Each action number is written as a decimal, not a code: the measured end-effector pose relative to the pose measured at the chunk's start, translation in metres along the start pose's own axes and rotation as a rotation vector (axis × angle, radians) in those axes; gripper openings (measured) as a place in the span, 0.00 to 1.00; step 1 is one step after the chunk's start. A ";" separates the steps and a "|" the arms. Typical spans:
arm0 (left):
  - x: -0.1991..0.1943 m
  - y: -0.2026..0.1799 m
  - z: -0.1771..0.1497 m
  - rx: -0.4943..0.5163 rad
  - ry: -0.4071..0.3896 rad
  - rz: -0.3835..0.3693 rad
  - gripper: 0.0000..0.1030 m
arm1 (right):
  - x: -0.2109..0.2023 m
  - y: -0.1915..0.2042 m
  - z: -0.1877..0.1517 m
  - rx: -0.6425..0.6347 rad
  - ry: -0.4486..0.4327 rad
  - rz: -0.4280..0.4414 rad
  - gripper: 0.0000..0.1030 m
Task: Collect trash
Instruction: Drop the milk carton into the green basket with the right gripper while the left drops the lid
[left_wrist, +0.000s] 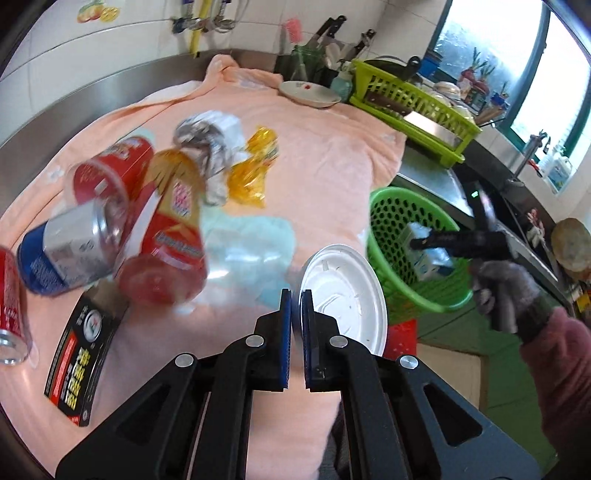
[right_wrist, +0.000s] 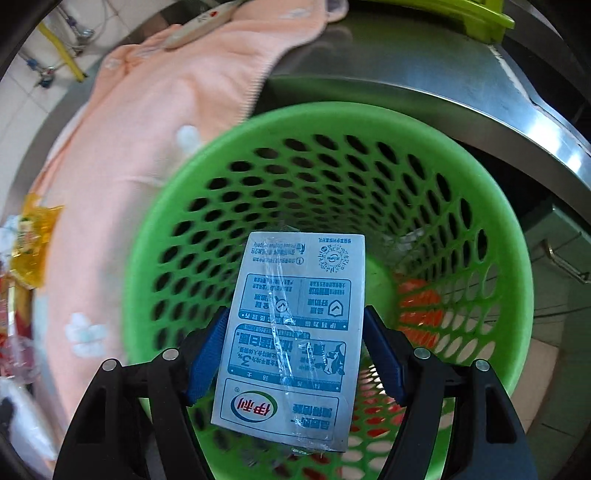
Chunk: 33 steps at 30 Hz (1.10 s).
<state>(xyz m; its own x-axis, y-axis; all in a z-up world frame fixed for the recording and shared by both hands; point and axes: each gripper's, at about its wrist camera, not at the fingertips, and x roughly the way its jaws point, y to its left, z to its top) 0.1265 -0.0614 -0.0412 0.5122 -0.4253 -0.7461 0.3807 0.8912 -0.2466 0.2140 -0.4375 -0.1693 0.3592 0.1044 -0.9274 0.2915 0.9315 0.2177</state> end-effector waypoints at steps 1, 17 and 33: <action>0.001 -0.003 0.004 0.004 -0.001 -0.008 0.04 | 0.003 -0.002 0.001 0.000 0.001 -0.001 0.68; 0.050 -0.101 0.067 0.150 0.002 -0.135 0.04 | -0.080 -0.038 -0.028 -0.011 -0.196 0.074 0.77; 0.175 -0.186 0.053 0.199 0.199 -0.178 0.06 | -0.132 -0.071 -0.082 -0.016 -0.353 0.058 0.78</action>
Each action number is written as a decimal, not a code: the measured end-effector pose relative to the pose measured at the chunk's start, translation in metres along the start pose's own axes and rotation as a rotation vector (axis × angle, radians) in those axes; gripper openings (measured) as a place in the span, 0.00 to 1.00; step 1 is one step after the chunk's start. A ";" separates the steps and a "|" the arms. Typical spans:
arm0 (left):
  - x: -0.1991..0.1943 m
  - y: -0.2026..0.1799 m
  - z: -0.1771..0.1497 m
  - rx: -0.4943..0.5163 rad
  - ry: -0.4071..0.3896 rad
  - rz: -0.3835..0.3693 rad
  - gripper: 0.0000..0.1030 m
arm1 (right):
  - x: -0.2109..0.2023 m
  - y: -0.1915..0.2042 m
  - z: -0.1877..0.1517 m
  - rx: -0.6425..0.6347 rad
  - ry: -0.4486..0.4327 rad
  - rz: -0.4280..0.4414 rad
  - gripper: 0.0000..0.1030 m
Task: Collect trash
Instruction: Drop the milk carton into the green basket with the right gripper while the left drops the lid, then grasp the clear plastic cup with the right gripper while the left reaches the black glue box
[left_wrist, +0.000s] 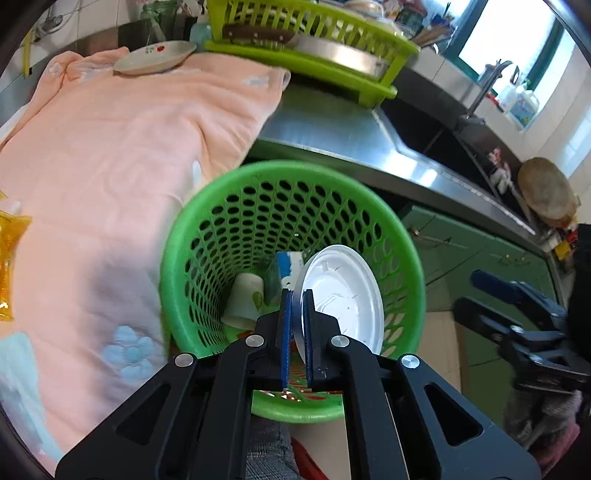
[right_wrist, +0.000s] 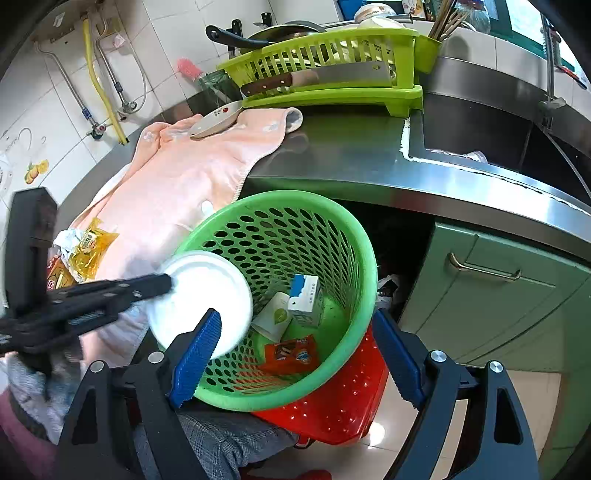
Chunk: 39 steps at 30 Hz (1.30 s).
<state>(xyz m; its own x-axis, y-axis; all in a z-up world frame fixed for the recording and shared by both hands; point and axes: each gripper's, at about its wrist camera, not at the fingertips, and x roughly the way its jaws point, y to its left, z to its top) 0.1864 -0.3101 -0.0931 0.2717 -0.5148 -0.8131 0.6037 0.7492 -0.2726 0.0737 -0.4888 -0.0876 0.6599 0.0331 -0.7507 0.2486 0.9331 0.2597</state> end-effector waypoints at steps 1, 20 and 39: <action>0.004 0.000 -0.001 -0.001 0.004 -0.007 0.07 | -0.002 -0.001 -0.001 0.004 -0.003 0.002 0.78; -0.070 0.028 -0.038 -0.037 -0.089 0.025 0.26 | -0.016 0.052 -0.011 -0.063 -0.022 0.087 0.78; -0.210 0.133 -0.134 -0.206 -0.247 0.236 0.26 | 0.010 0.204 -0.028 -0.353 0.066 0.291 0.78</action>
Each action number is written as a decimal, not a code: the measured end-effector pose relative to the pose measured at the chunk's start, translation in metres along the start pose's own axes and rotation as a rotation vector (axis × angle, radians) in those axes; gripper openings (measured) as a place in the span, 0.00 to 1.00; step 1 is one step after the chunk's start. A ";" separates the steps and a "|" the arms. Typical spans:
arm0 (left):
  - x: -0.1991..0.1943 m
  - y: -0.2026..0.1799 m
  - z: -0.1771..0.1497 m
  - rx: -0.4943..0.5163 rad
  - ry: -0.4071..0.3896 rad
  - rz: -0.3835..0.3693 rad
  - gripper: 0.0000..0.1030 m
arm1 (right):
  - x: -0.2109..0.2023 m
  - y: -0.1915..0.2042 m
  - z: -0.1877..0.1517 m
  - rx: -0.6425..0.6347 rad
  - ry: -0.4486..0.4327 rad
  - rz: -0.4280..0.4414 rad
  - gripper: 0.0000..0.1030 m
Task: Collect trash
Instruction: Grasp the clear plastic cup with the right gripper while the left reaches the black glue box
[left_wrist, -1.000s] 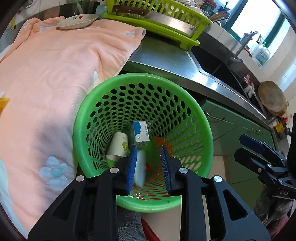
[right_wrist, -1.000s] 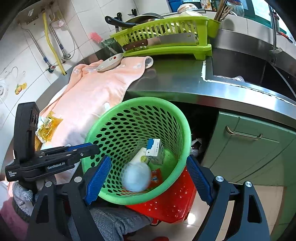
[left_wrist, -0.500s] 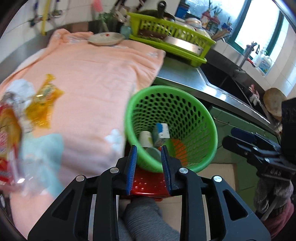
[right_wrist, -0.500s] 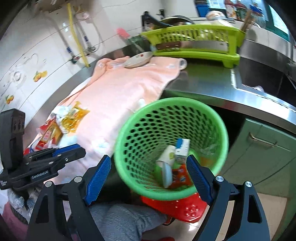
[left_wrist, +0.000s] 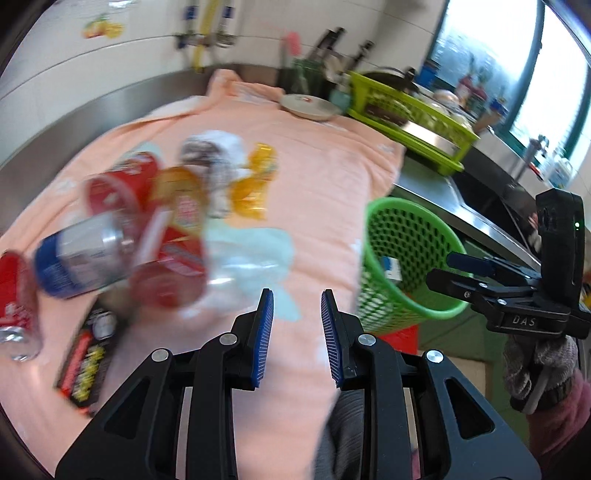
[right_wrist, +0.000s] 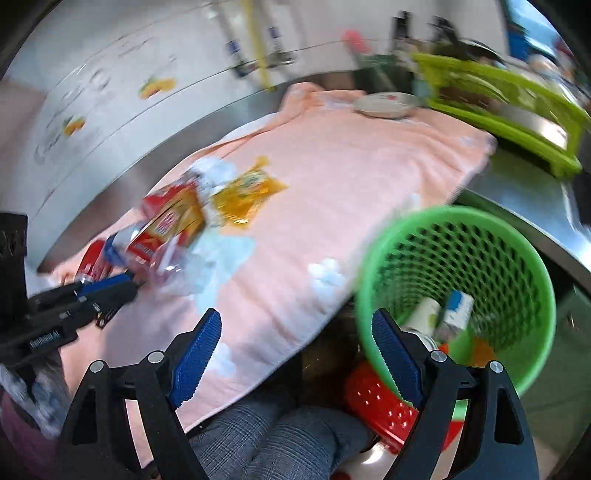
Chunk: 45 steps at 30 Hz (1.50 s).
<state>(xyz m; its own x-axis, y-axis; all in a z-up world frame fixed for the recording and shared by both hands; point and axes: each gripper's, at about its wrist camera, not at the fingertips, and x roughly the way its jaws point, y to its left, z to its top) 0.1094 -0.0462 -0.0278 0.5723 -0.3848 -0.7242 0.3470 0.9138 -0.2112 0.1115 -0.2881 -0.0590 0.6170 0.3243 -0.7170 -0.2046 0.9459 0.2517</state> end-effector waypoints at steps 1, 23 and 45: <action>-0.005 0.007 -0.002 -0.009 -0.007 0.013 0.26 | 0.004 0.007 0.002 -0.030 0.008 0.011 0.78; -0.041 0.104 -0.032 0.019 0.038 0.265 0.64 | 0.111 0.129 0.034 -0.794 0.172 0.184 0.85; 0.006 0.127 -0.033 0.124 0.184 0.277 0.63 | 0.167 0.147 0.034 -0.938 0.277 0.229 0.73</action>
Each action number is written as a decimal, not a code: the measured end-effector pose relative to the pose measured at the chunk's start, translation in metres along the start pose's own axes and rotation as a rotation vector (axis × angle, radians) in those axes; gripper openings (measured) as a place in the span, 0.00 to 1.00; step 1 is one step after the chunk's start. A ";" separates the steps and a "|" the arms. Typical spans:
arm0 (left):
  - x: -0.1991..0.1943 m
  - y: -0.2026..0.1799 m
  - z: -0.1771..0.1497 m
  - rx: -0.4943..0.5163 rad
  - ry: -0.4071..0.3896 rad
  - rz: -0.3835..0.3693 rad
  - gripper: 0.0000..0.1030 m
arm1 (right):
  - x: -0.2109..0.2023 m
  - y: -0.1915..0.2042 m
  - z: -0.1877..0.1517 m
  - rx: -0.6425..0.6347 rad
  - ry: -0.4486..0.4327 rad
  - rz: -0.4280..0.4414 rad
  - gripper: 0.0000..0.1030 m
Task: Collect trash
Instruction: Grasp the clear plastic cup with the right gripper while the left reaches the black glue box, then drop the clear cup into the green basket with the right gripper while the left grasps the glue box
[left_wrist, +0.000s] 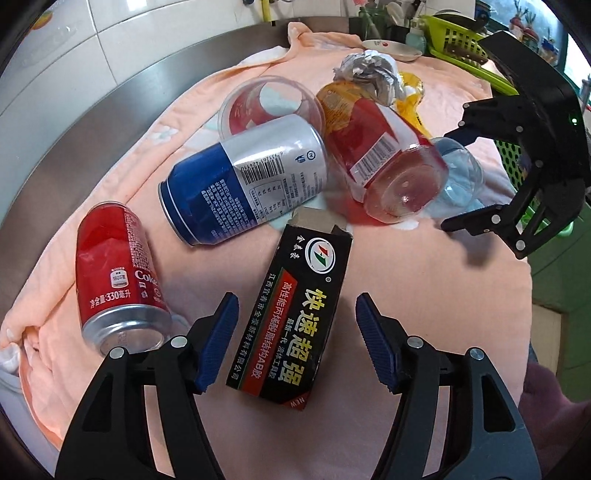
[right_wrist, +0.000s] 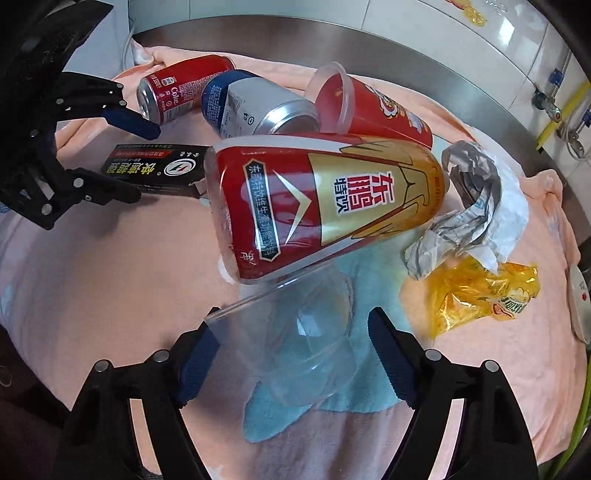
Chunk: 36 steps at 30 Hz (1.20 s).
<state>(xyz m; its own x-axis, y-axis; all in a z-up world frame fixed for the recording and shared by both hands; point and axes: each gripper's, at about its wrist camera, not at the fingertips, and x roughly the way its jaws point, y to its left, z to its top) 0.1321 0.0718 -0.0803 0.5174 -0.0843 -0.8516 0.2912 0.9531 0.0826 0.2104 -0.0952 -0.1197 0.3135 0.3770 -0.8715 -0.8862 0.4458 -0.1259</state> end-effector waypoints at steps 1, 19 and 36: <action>0.001 0.000 -0.001 0.001 0.002 0.001 0.63 | 0.000 -0.001 0.000 0.005 -0.001 0.001 0.72; 0.016 0.002 -0.004 -0.013 0.026 -0.020 0.50 | -0.029 0.008 -0.031 0.215 -0.046 0.002 0.60; -0.024 -0.027 -0.021 -0.018 -0.061 -0.080 0.45 | -0.099 -0.020 -0.131 0.625 -0.144 -0.141 0.60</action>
<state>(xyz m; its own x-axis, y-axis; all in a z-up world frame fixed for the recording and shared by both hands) 0.0947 0.0538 -0.0730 0.5412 -0.1776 -0.8219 0.3192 0.9477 0.0054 0.1522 -0.2475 -0.0927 0.4929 0.3660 -0.7894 -0.4821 0.8701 0.1023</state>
